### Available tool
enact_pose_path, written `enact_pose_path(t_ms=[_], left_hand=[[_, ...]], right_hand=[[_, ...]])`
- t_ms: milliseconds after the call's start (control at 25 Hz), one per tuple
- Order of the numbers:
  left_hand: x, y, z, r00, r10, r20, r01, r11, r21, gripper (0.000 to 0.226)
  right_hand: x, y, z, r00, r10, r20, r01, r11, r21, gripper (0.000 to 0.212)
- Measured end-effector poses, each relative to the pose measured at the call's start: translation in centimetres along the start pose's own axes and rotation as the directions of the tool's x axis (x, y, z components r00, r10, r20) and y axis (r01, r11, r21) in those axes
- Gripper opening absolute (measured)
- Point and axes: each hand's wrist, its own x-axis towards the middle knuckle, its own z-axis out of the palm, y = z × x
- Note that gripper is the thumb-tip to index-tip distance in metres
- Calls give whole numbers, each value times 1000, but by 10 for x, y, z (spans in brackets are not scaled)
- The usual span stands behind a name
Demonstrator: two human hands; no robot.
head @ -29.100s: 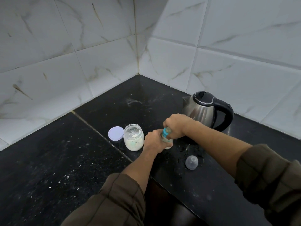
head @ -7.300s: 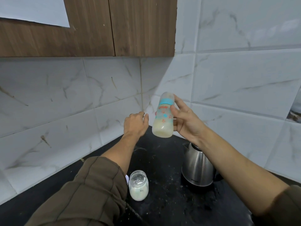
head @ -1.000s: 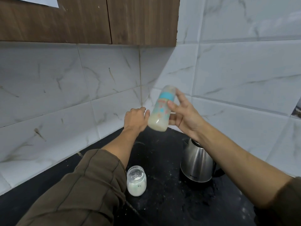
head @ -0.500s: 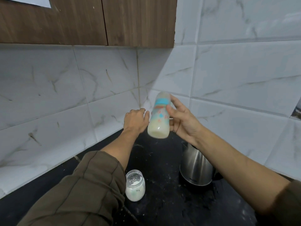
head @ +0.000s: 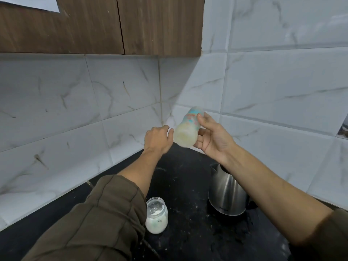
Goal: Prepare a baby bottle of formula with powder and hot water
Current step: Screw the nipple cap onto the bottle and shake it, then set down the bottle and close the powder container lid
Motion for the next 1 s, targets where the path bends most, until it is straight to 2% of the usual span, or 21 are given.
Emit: enact_pose_path(t_ms=[120, 240, 320, 400, 480, 560, 800, 1000], left_hand=[[-2, -4, 4, 999, -32, -11, 31, 998, -51, 37], [-11, -5, 10, 997, -61, -37, 57, 993, -102, 45], [-19, -2, 13, 998, -56, -37, 52, 993, -103, 44], [-26, -4, 17, 998, -61, -24, 58, 994, -93, 44], [-35, -4, 24, 998, -62, -3, 61, 994, -89, 44], [-43, -2, 31, 998, -60, 22, 62, 993, -98, 45], [-71, -3, 54, 991, -65, 114, 75, 993, -89, 45], [-88, -2, 69, 978, -76, 193, 91, 993, -73, 46]], right_hand=[[-7, 2, -4, 999, 20, 47, -7, 969, -247, 65], [-10, 17, -16, 997, -37, -75, -3, 882, -471, 71], [-12, 36, -29, 993, -64, -102, -11, 796, -605, 73], [-13, 60, -42, 998, -46, -51, -10, 638, -770, 74], [-15, 84, -53, 1000, -12, -15, -9, 426, -905, 80], [-19, 104, -59, 999, 43, -6, -19, 314, -949, 89], [-30, 150, -89, 978, 148, -150, -178, 200, -964, 66], [-42, 176, -109, 956, 189, -223, -248, 118, -962, 63]])
